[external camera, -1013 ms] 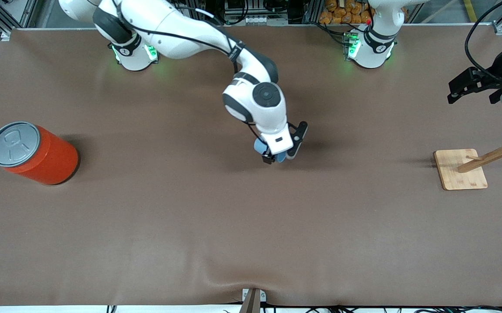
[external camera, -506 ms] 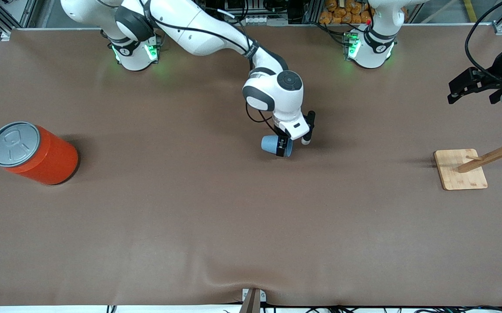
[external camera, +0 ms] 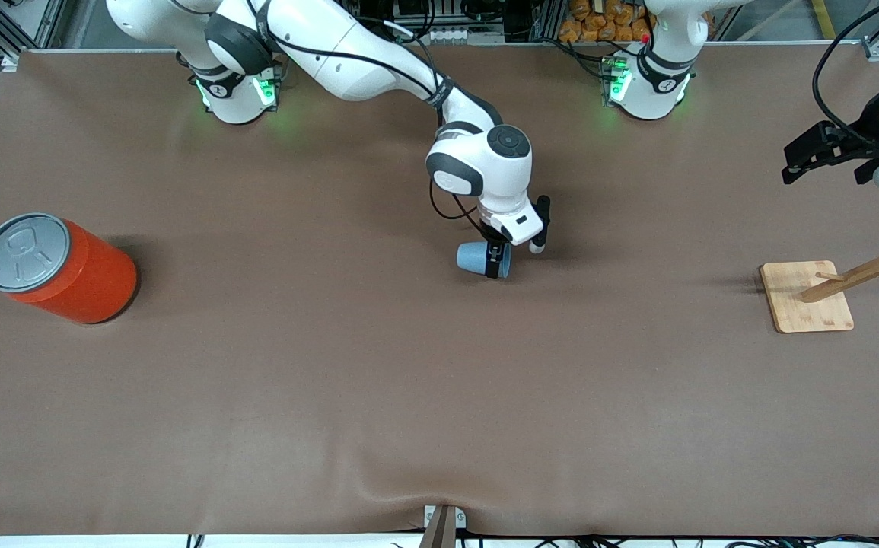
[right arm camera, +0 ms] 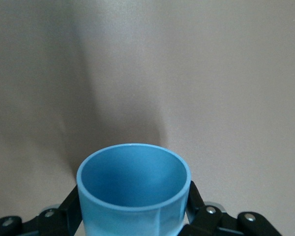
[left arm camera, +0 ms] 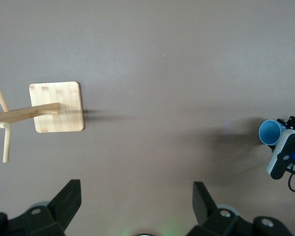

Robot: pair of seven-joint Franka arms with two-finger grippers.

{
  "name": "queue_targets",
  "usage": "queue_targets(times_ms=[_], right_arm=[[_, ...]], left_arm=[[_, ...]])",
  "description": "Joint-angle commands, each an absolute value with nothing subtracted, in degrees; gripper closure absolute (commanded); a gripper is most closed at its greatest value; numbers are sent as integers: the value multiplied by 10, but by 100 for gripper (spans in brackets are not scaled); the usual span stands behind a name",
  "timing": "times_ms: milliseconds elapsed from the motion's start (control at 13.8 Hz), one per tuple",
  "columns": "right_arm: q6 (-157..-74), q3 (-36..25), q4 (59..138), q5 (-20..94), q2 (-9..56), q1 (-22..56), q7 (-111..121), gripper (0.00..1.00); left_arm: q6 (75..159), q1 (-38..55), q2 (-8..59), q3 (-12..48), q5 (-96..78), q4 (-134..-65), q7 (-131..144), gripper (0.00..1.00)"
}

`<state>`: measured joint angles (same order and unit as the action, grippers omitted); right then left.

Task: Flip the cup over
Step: 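Set the cup down on its side and open the right gripper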

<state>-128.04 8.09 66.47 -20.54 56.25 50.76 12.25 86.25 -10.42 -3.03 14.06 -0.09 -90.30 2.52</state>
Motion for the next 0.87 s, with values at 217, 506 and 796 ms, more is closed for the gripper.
queue_targets(times_ms=[217, 506, 796], right_arm=[[-1275, 80, 650, -215, 568, 504, 127, 0], [-1217, 85, 652, -207, 535, 507, 127, 0], [-1112, 127, 650, -201, 477, 495, 123, 0]], left_arm=[[853, -96, -5, 149, -19, -903, 17, 0], [857, -91, 39, 177, -32, -903, 17, 0], [902, -101, 95, 184, -105, -951, 9, 0]])
